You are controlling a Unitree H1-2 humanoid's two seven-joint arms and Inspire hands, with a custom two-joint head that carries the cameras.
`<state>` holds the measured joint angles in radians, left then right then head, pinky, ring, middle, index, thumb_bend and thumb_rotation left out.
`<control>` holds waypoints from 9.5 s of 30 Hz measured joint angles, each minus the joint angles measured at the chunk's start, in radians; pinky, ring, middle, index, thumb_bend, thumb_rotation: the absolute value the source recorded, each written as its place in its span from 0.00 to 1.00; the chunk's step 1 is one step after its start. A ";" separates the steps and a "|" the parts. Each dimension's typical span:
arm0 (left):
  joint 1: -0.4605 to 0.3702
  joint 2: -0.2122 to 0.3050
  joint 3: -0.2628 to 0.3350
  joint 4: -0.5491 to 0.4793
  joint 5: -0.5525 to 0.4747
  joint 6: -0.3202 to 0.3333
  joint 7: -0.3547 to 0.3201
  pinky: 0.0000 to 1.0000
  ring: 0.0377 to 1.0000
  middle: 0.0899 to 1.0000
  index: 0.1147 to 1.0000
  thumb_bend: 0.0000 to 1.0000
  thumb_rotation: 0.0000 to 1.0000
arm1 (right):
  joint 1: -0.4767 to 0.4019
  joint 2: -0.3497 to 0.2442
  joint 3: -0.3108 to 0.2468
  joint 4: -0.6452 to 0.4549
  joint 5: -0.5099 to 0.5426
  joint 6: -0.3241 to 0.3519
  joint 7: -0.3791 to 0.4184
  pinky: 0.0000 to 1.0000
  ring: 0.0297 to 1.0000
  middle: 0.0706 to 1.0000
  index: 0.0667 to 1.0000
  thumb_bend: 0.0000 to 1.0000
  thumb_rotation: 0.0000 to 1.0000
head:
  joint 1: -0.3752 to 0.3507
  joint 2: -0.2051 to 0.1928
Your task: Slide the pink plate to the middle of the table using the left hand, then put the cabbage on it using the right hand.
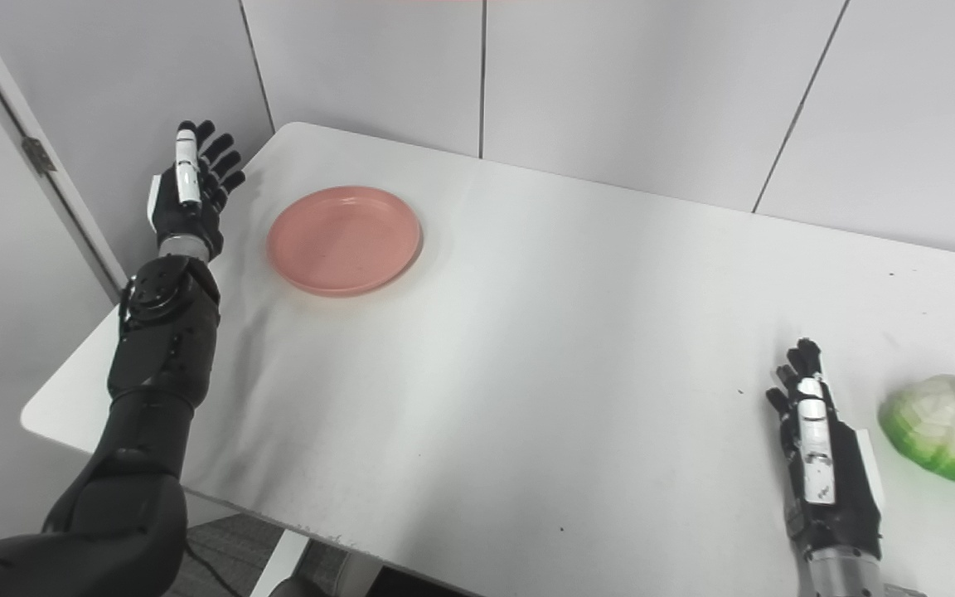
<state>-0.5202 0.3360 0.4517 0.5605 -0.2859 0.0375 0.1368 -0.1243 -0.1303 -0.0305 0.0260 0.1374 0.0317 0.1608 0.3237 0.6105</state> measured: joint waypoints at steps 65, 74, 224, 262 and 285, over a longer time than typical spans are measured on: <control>0.161 -0.231 -0.393 -0.302 0.079 0.135 -0.154 0.85 0.85 0.84 0.83 0.44 1.00 | 0.006 0.027 0.009 -0.009 -0.028 0.001 -0.033 0.97 0.95 0.95 0.96 0.29 1.00 | -0.124 0.051; 0.207 -0.285 -0.487 -0.375 0.102 0.149 -0.185 0.87 0.88 0.87 0.86 0.42 1.00 | 0.006 0.029 0.023 -0.009 -0.041 0.001 -0.040 0.95 0.95 0.96 0.96 0.30 1.00 | -0.184 0.066; 0.203 -0.181 -0.402 -0.219 -0.011 -0.012 -0.501 0.87 0.86 0.87 0.86 0.48 1.00 | -0.245 -0.408 0.025 0.071 -0.584 0.437 0.168 0.87 0.92 0.94 0.95 1.00 0.20 | -0.887 0.094; 0.219 -0.181 -0.434 -0.260 -0.004 0.007 -0.475 0.88 0.87 0.87 0.86 0.47 1.00 | -0.254 -0.351 0.033 0.162 -0.458 0.303 -0.094 0.38 0.43 0.43 0.47 0.53 0.00 | -0.821 0.097; 0.253 -0.252 -0.485 -0.346 0.074 0.045 -0.378 0.86 0.85 0.86 0.85 0.46 1.00 | -0.279 -0.278 0.070 -0.139 -0.418 0.351 0.030 0.35 0.40 0.42 0.48 0.53 0.00 | -0.648 0.097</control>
<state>-0.2667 0.0844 -0.0331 0.2142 -0.2122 0.0820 -0.2414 -0.4036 -0.4078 0.0390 -0.1134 -0.2802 0.3826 0.1908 -0.3241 0.7071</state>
